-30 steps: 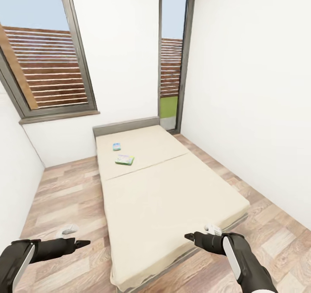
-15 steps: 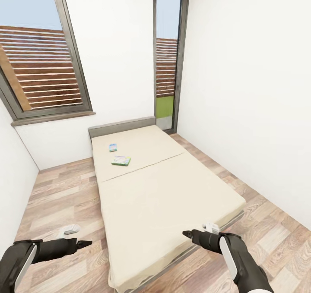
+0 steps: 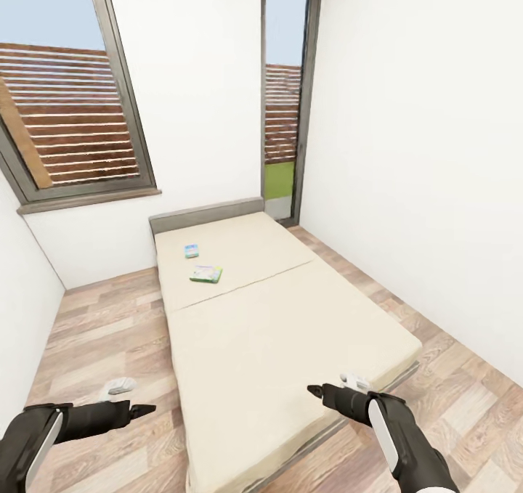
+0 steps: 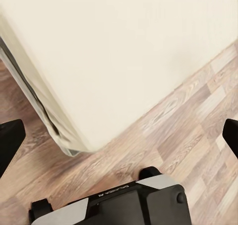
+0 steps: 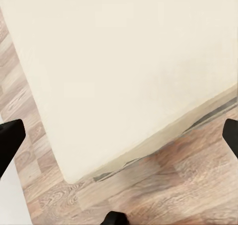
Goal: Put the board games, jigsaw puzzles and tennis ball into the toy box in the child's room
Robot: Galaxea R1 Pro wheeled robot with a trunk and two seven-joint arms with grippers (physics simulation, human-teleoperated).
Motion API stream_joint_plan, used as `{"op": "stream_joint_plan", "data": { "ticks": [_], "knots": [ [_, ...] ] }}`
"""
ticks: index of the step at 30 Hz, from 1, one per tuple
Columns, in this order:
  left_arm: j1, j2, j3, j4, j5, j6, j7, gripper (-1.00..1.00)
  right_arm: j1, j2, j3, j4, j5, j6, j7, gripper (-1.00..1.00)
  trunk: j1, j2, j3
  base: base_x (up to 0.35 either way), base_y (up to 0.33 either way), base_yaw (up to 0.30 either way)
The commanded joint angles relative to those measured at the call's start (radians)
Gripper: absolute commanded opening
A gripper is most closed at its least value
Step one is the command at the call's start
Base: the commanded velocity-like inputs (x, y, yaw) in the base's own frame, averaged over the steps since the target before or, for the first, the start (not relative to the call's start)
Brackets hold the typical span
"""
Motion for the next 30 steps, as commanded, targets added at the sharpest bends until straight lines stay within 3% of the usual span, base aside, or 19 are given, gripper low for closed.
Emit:
{"op": "stream_joint_plan", "data": {
  "ticks": [1,16,30],
  "knots": [
    [-0.001,0.000,0.002,0.000,0.000,0.007,-0.004,1.00,-0.001,0.001,-0.004,-0.001,-0.007,0.007,0.001,1.00,0.001,-0.002,-0.002,0.190,0.080,0.000],
    [-0.001,0.000,0.002,0.000,0.000,0.010,-0.004,1.00,-0.001,0.002,0.000,-0.001,-0.008,0.007,0.002,1.00,0.001,-0.002,-0.002,0.131,0.092,-0.006],
    [-0.001,0.000,0.002,0.000,0.000,0.009,-0.004,1.00,-0.001,0.003,0.001,-0.001,-0.011,0.006,0.002,1.00,0.001,-0.002,0.010,0.016,0.203,-0.210]
  ]
}}
